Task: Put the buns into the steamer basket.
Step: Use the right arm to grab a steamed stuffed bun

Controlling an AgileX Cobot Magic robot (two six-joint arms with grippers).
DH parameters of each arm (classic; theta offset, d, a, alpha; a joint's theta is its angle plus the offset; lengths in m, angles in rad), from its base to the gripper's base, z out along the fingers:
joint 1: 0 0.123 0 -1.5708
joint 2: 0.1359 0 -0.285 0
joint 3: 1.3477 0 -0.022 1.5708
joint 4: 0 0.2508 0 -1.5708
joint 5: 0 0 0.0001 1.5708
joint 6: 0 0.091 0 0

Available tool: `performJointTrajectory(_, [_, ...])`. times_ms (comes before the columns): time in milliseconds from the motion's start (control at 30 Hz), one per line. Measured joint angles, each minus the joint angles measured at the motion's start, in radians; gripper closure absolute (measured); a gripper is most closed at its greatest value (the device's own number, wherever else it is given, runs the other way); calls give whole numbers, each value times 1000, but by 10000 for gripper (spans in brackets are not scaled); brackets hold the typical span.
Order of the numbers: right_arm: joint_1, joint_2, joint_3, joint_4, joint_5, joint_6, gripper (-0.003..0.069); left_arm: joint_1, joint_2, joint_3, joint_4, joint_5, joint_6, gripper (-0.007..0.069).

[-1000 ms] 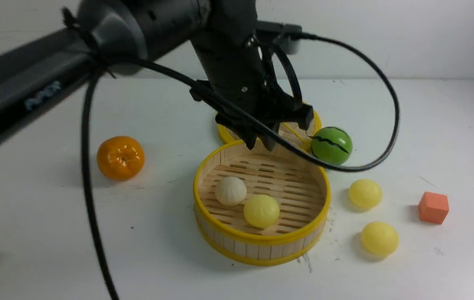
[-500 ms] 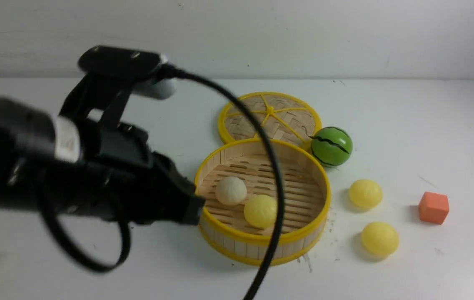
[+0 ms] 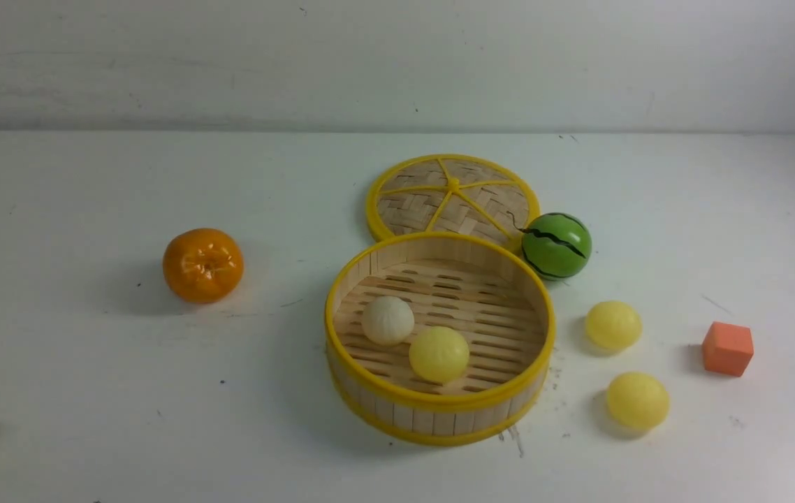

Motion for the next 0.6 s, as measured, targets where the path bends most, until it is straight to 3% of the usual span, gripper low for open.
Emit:
performJointTrajectory(133, [0,0,-4,69,-112,34,420,0,-57,31,-1,-53,0,638])
performJointTrajectory(200, [0,14,-37,103,-82,52,420,0,-58,36,-1,-55,0,638])
performJointTrajectory(300, [0,169,-209,86,139,5,420,0,-57,40,-1,-1,0,638])
performJointTrajectory(400, [0,377,-406,39,414,-148,420,0,-57,40,-1,41,0,638])
performJointTrajectory(433, [0,393,-420,36,414,-160,420,0,-57,40,-1,43,0,638])
performJointTrajectory(533, [0,674,-635,12,623,-352,420,0,-57,40,-9,73,0,638])
performJointTrajectory(600, [0,789,-702,12,659,-397,420,0,-57,40,-13,79,0,638])
